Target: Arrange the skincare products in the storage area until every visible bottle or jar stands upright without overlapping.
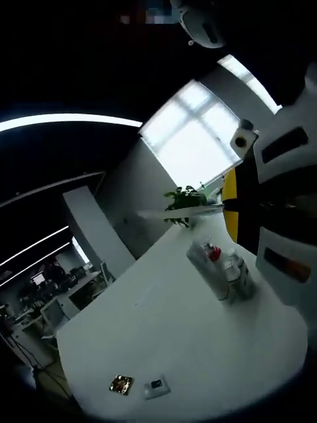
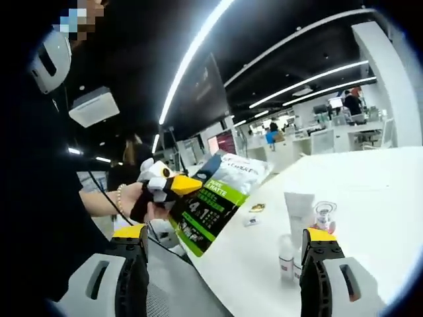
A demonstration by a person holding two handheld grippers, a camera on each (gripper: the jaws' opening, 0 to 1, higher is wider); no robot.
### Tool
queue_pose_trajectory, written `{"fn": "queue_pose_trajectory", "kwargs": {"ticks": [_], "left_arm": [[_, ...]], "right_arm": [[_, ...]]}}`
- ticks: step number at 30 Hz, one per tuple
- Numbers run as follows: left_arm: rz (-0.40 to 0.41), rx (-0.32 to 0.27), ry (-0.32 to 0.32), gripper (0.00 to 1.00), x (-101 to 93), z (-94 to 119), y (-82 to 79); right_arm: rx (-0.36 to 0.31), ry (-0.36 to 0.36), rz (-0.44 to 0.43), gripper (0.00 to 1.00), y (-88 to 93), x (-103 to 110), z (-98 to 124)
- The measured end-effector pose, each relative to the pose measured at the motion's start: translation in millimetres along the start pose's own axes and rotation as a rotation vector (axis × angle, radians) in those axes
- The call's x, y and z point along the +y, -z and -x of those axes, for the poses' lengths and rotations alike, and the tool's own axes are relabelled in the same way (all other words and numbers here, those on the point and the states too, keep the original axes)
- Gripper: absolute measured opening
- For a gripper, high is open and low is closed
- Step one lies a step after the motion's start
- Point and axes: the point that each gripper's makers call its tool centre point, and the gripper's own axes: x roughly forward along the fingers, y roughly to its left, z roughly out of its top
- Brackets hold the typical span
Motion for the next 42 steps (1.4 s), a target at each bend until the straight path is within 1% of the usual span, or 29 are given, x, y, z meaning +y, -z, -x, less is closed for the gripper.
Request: {"fn": "queue_pose_trajectory", "kwargs": {"ticks": [4, 7, 12, 13, 15, 18, 19, 20, 21, 23, 24, 25, 26, 28, 30, 33, 34, 35, 37, 40, 42], "left_arm": [[0.019, 0.001, -0.026, 0.0, 15.3, 0.7, -0.4], [0.037, 0.0, -0.055, 0.0, 31.6, 1.7, -1.3], [0.064, -0.007, -0.099, 0.0, 55.8, 3.5, -2.8], [0.073, -0.004, -0.108, 0.0, 60.6, 3.4, -2.3], [0.078, 0.005, -0.128, 0.0, 71.1, 2.4, -0.5], [0.085, 0.041, -0.172, 0.0, 93.4, -3.1, 8.2], [0.088, 0.047, -0.182, 0.0, 102.1, -6.6, 10.4], [0.09, 0.051, -0.187, 0.0, 106.9, -8.6, 12.2], [0.101, 0.056, -0.202, 0.0, 119.5, -11.0, 13.5], [0.114, 0.064, -0.221, 0.0, 133.3, -15.0, 17.6], [0.118, 0.076, -0.246, 0.0, 143.7, -17.3, 21.9], [0.118, 0.081, -0.252, 0.0, 148.4, -17.8, 22.6], [0.117, 0.103, -0.271, 0.0, 159.1, -19.2, 27.2], [0.112, 0.123, -0.29, 0.0, 171.9, -22.8, 33.0], [0.123, 0.13, -0.308, 0.0, 184.7, -25.1, 35.3], [0.132, 0.135, -0.337, 0.0, 193.4, -29.7, 41.9], [0.127, 0.143, -0.351, 0.0, 197.2, -30.1, 44.2], [0.122, 0.159, -0.374, 0.0, 206.1, -29.2, 46.9], [0.122, 0.179, -0.394, 0.0, 214.4, -29.7, 51.8], [0.134, 0.179, -0.393, 0.0, 214.9, -33.4, 55.1], [0.121, 0.182, -0.406, 0.0, 216.1, -36.0, 55.6]], "right_arm": [[0.011, 0.03, -0.02, 0.99, 8.9, -11.8, 4.5], [0.024, 0.059, -0.022, 0.99, 16.4, -20.4, 9.8], [0.069, 0.107, -0.013, 0.99, 32.6, -32.8, 19.7], [0.072, 0.11, -0.012, 0.99, 33.7, -33.5, 20.4], [0.096, 0.127, -0.006, 0.99, 42.2, -38.1, 24.9], [0.106, 0.147, -0.009, 0.99, 47.3, -42.3, 28.2], [0.106, 0.155, -0.011, 0.99, 46.8, -43.8, 28.5], [0.093, 0.163, -0.008, 0.99, 43.8, -45.4, 28.2], [0.089, 0.166, -0.004, 0.99, 42.7, -46.3, 27.9], [0.102, 0.173, 0.008, 0.99, 44.1, -48.4, 27.9], [0.116, 0.176, 0.014, 0.99, 46.7, -49.7, 28.4], [0.118, 0.178, 0.014, 0.99, 47.1, -50.1, 28.6], [0.127, 0.182, 0.018, 0.99, 47.6, -50.6, 29.3], [0.129, 0.188, 0.023, 0.99, 46.4, -52.0, 31.5], [0.132, 0.202, 0.022, 0.99, 45.8, -55.3, 35.6], [0.139, 0.221, 0.011, 0.97, 47.9, -59.2, 41.1], [0.139, 0.226, 0.012, 0.97, 47.9, -59.1, 41.4], [0.142, 0.231, 0.01, 0.98, 48.5, -59.5, 41.7], [0.145, 0.239, 0.006, 0.98, 49.6, -60.2, 42.3], [0.147, 0.246, 0.009, 0.98, 50.6, -61.2, 41.9], [0.153, 0.248, 0.013, 0.98, 51.9, -61.6, 41.4]]}}
